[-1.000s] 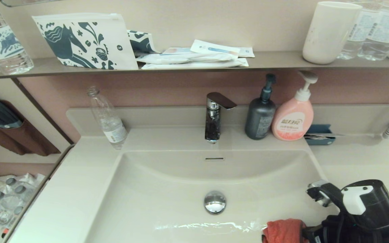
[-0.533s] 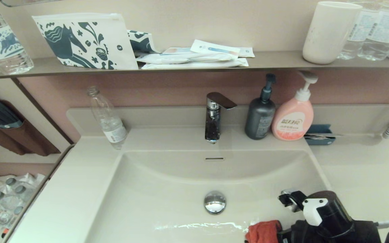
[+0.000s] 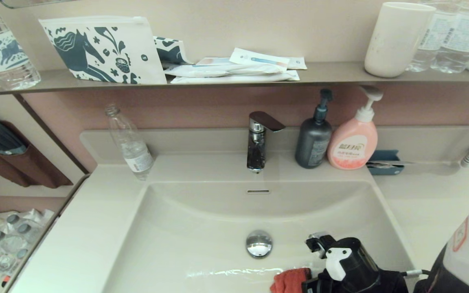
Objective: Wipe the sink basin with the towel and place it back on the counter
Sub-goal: Wipe the sink
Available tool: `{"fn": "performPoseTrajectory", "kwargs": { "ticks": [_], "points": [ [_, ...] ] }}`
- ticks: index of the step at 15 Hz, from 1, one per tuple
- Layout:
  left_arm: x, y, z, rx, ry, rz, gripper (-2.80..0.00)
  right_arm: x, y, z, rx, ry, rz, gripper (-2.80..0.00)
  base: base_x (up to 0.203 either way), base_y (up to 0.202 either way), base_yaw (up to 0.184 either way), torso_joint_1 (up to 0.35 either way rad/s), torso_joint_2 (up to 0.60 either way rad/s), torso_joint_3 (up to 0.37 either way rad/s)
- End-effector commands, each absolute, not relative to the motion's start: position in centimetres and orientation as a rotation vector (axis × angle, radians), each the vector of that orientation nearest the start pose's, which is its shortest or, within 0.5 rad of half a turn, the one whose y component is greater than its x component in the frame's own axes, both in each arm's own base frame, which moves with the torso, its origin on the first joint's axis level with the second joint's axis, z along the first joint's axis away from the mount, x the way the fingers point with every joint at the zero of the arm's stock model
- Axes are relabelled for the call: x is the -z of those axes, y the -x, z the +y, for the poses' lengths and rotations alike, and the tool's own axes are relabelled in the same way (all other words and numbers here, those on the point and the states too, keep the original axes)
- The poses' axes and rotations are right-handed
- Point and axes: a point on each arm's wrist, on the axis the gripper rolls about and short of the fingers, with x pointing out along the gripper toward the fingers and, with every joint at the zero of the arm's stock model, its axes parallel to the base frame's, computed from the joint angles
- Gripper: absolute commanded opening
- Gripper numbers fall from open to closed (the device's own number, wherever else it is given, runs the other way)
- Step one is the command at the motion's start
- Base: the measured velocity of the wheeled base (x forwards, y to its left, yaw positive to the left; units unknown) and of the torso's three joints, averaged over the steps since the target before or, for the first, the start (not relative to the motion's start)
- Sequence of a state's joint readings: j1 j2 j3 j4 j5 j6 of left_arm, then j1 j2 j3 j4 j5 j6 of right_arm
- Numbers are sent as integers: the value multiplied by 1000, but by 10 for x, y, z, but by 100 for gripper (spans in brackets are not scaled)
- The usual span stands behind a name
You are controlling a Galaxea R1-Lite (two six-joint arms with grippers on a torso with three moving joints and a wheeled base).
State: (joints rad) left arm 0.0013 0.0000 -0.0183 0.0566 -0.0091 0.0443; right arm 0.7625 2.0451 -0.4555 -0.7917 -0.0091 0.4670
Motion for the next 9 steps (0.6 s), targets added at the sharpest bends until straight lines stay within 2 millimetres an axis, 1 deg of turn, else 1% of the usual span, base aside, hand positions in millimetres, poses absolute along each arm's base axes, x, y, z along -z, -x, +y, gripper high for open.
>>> {"fn": "performPoseTrajectory", "kwargs": {
  "ticks": [1,2,5,7,9],
  "points": [
    [-75,24,0,9,-44,40,-280,-16,-208,218,-565,-127,879,-280,0,0,0,0,0,0],
    [-75,24,0,9,-44,40,-280,-17,-209,229,-592,-129,863,-280,0,0,0,0,0,0],
    [-75,24,0,9,-44,40,-280,-5,-213,261,-642,-107,863,-280,0,0,0,0,0,0],
    [-75,24,0,9,-44,40,-280,2,-224,282,-665,-114,843,-280,0,0,0,0,0,0],
    [-75,24,0,9,-44,40,-280,6,-234,301,-686,-129,813,-280,0,0,0,0,0,0]
  ]
}}
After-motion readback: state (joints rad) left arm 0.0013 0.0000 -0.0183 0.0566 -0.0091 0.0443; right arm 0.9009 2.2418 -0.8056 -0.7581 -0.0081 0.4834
